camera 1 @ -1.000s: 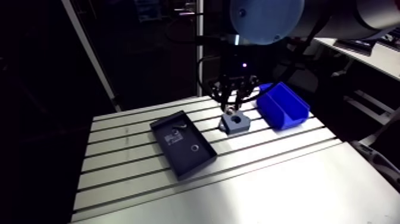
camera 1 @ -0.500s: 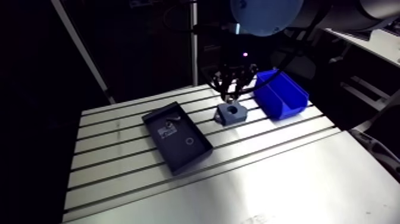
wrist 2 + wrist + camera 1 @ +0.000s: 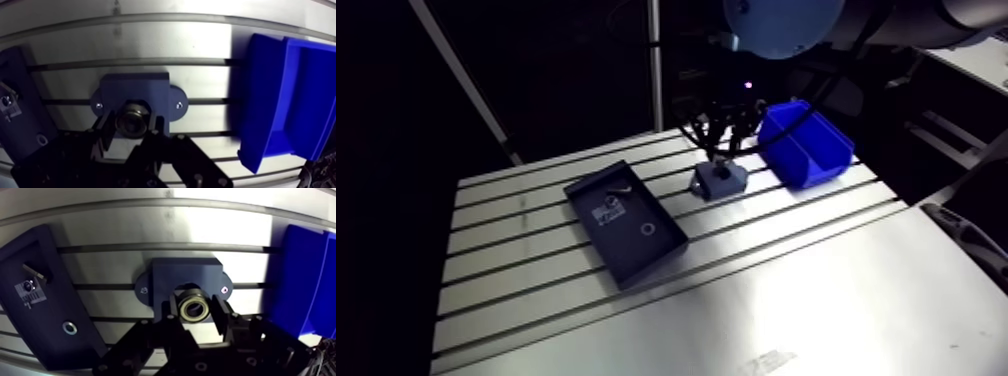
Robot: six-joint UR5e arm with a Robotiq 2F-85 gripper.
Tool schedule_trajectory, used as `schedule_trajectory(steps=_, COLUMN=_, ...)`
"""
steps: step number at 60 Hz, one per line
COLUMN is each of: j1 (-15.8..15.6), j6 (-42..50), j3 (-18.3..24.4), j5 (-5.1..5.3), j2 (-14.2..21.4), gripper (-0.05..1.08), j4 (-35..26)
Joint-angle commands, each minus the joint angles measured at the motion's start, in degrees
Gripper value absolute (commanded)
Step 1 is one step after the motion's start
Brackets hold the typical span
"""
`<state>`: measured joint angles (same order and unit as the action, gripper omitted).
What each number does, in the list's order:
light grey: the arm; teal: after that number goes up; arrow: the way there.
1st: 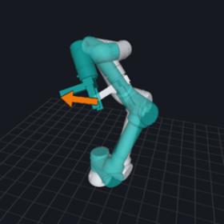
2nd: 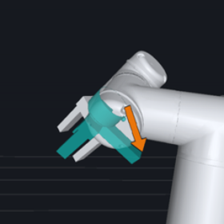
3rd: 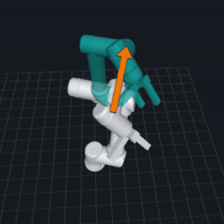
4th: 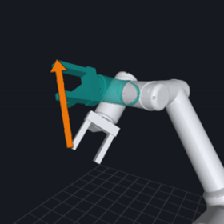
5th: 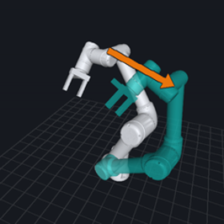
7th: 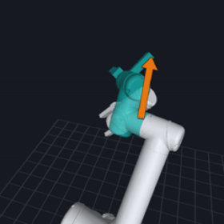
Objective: Pick up the bearing and press it into the housing until flush.
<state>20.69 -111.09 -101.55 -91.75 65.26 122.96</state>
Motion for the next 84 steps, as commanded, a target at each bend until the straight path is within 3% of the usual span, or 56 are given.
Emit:
schedule_trajectory(steps=1, j1=0.0, j6=-0.1, j3=0.2, j5=0.22, j2=-1.1, gripper=1.00, j4=-0.1)
schedule_trajectory(steps=84, j1=0.1, j6=-0.1, j3=-0.1, j5=0.06, j2=-2.1, gripper=1.00, j4=-0.2)
